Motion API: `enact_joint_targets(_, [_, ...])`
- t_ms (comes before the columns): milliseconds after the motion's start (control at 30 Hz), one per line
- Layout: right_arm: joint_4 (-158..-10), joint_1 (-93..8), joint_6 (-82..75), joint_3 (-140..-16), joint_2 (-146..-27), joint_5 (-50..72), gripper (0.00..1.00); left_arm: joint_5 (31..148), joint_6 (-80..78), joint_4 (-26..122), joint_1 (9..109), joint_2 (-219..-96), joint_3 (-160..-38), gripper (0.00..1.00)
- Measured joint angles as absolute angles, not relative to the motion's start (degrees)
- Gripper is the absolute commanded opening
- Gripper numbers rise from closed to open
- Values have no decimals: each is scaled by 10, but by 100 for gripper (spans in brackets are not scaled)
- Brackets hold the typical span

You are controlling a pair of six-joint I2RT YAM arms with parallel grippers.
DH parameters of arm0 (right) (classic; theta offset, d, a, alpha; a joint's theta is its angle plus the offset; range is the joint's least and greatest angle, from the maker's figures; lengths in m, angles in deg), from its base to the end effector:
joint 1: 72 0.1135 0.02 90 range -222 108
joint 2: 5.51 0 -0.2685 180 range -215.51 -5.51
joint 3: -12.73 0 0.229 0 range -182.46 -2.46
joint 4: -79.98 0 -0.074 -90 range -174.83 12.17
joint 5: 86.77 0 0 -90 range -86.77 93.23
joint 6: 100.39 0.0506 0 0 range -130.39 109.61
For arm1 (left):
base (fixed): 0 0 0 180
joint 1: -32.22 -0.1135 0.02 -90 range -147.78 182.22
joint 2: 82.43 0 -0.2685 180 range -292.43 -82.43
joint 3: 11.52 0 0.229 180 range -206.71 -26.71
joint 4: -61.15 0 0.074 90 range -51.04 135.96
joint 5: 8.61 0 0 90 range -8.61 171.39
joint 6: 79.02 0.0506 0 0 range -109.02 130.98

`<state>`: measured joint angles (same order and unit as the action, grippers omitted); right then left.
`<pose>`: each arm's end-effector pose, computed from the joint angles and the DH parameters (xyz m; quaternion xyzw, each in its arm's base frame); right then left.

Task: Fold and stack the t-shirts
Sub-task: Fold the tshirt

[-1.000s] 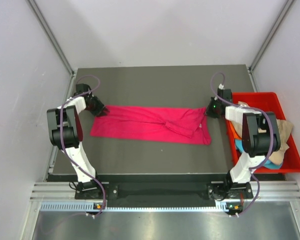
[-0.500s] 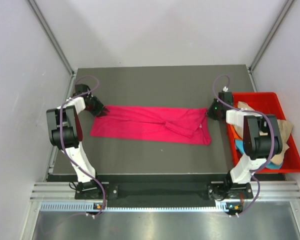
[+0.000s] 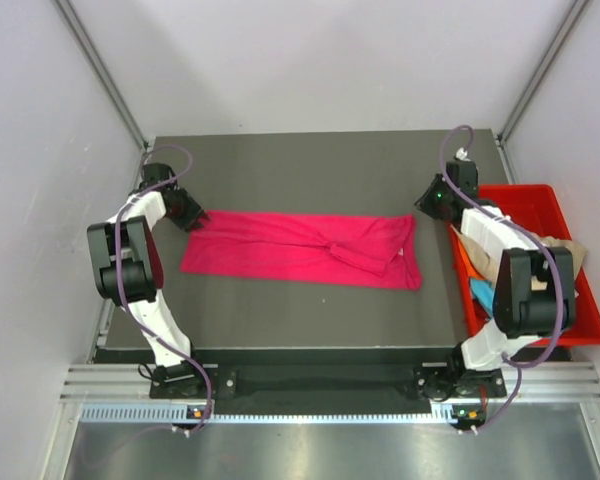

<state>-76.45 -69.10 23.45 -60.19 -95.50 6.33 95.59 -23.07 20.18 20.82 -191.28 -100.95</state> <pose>0.3328 0.0196 0.2337 0.2314 0.8784 0.1549 0.3884 0.3784 0.0636 0.1845 -0.3415 0.8971 -0.1670 0.2252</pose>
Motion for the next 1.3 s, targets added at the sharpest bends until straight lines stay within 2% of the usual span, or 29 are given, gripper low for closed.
enact_joint_targets(400, [-750,-690,220,-641,-1087,107,6,951,-219,202,215,-1946,-1021,36])
enact_joint_targets(600, [-738,-691,216,-651,-1101,57,6,904,-219,200,214,-1948,-1029,36])
enact_joint_targets(900, [-754,-682,232,-655,-1109,43,7,889,-227,191,214,-1953,-1038,36])
enact_joint_targets(1167, [-747,-672,243,-727,-1165,27,8,862,-230,172,199,-1955,-1053,42])
enact_joint_targets(1300, [-735,-672,243,-792,-1211,25,9,828,-224,152,182,-1955,-1077,48])
